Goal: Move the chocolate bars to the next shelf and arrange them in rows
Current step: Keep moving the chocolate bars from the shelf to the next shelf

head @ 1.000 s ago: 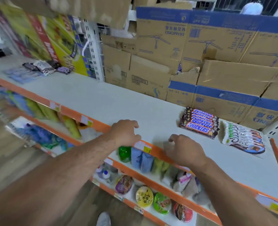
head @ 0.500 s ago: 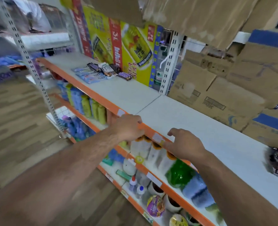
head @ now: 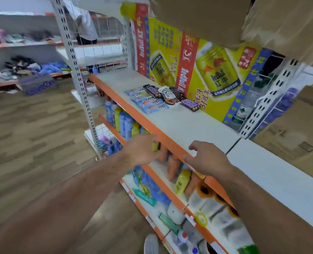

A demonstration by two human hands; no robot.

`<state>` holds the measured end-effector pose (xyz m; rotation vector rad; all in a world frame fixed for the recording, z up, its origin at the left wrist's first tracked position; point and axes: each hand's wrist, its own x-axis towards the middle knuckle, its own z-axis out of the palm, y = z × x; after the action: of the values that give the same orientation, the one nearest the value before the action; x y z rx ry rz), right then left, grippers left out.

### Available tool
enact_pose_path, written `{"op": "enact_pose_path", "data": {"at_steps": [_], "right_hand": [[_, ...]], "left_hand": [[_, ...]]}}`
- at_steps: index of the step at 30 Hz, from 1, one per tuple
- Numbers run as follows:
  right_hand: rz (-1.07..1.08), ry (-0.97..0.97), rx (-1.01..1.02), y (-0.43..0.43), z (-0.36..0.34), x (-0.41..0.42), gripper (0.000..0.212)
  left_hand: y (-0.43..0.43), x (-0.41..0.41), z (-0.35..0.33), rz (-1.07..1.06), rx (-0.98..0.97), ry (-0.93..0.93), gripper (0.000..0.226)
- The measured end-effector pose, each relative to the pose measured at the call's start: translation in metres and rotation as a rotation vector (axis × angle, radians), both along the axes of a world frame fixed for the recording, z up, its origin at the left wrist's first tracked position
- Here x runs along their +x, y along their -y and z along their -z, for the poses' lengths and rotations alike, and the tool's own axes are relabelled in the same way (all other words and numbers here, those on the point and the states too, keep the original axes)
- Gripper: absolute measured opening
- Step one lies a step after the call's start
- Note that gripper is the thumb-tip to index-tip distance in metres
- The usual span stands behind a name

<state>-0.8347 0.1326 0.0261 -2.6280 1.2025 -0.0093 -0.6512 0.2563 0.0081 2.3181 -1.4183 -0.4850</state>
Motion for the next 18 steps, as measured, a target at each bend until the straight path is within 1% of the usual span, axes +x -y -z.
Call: {"op": "enact_pose_path", "data": {"at_steps": [2,6,11,15,18], "right_hand": [[-0.021,-0.004,0.008,0.016,0.006,0.030,0.049],[-0.051,0.027,0.004,0.059,0.019,0.091,0.048],[-0.051,0.042,0.047,0.114,0.023,0.155,0.049],[-0.032,0.065,0.014,0.151,0.019,0.192,0.047],[0.010,0.102,-0.015,0.169,0.019,0.213,0.040]], "left_hand": [[0.010,0.025,0.005,-0.021,0.002,0.012,0.035],[0.041,0.081,0.006,-0.063,-0.007,0.031,0.032],[0.096,0.148,0.002,-0.100,0.063,0.077,0.047],[0.136,0.186,-0.002,-0.076,0.075,0.129,0.049],[0.161,0.210,0.000,-0.035,0.082,0.132,0.047]]}}
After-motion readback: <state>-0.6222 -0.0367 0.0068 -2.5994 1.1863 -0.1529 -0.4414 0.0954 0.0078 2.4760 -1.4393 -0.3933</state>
